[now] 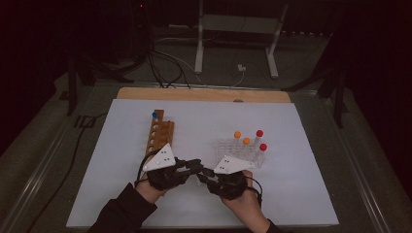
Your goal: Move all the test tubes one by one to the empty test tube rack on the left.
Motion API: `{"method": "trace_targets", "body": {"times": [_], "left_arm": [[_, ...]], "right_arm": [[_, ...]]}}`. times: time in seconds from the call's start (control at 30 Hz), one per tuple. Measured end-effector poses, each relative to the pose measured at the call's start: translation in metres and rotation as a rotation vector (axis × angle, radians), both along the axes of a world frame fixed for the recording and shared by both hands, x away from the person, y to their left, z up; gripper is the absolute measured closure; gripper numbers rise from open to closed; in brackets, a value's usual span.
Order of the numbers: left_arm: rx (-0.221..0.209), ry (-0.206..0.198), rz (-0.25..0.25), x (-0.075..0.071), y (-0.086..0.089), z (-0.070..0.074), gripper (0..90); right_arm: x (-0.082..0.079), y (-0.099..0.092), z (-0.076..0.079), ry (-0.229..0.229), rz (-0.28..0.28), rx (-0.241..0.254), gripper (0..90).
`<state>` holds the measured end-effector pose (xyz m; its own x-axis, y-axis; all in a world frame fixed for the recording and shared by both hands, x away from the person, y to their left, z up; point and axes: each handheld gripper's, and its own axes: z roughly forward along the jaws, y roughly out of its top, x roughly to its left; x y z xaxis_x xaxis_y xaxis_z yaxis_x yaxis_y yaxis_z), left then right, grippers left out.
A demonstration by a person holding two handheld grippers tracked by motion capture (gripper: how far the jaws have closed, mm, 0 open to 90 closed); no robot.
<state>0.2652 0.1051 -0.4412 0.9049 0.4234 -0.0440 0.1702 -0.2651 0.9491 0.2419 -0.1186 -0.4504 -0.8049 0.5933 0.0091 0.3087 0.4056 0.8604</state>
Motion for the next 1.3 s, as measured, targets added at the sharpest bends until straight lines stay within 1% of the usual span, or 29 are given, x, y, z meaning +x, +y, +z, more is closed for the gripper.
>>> {"method": "trace_targets", "body": {"times": [0.1, 0.23, 0.37, 0.43, 0.5, 0.53, 0.63, 0.7, 0.77, 0.8, 0.83, 0.9, 1.03, 1.13, 1.27, 1.3], "left_arm": [[0.002, -0.012, 0.028, 0.004, 0.006, 0.005, 78.0], [0.003, -0.028, 0.064, 0.01, 0.015, 0.012, 78.1], [0.007, -0.041, 0.096, 0.017, 0.025, 0.022, 78.1], [0.01, -0.049, 0.116, 0.021, 0.03, 0.027, 78.1], [0.007, -0.057, 0.138, 0.026, 0.036, 0.033, 78.1], [0.008, -0.062, 0.148, 0.028, 0.039, 0.035, 78.1], [0.002, -0.065, 0.175, 0.035, 0.048, 0.042, 78.2], [-0.002, -0.067, 0.193, 0.039, 0.052, 0.046, 78.1], [0.013, -0.076, 0.214, 0.043, 0.056, 0.05, 78.2], [0.016, -0.078, 0.217, 0.045, 0.057, 0.051, 78.1], [0.016, -0.077, 0.226, 0.046, 0.059, 0.052, 78.1], [0.021, -0.081, 0.243, 0.051, 0.063, 0.055, 78.1], [0.03, -0.089, 0.278, 0.059, 0.07, 0.06, 78.1], [0.035, -0.097, 0.307, 0.065, 0.076, 0.063, 78.1], [0.022, -0.101, 0.36, 0.075, 0.087, 0.066, 78.1], [0.017, -0.098, 0.37, 0.077, 0.089, 0.066, 78.1]], "right_arm": [[0.001, -0.002, 0.001, -0.006, -0.018, 0.008, 60.9], [0.002, -0.007, 0.004, -0.023, -0.049, 0.03, 53.8], [0.002, -0.01, 0.006, -0.041, -0.073, 0.052, 42.0], [0.002, -0.011, 0.007, -0.049, -0.088, 0.07, 36.8], [0.002, -0.012, 0.008, -0.051, -0.102, 0.086, 29.8], [0.003, -0.012, 0.008, -0.047, -0.101, 0.09, 26.9], [0.004, -0.013, 0.01, -0.043, -0.12, 0.109, 15.5], [0.004, -0.014, 0.01, -0.045, -0.133, 0.123, 13.1], [0.004, -0.014, 0.011, -0.045, -0.151, 0.13, 6.3], [0.005, -0.015, 0.011, -0.047, -0.149, 0.133, 2.4], [0.005, -0.015, 0.011, -0.05, -0.154, 0.133, 2.2], [0.004, -0.017, 0.012, -0.053, -0.142, 0.143, 0.0], [0.004, -0.019, 0.012, -0.057, -0.126, 0.156, 0.0], [0.004, -0.02, 0.012, -0.057, -0.118, 0.153, 0.0], [0.004, -0.02, 0.012, -0.051, -0.11, 0.154, 0.0], [0.004, -0.02, 0.011, -0.049, -0.109, 0.156, 0.0]]}}
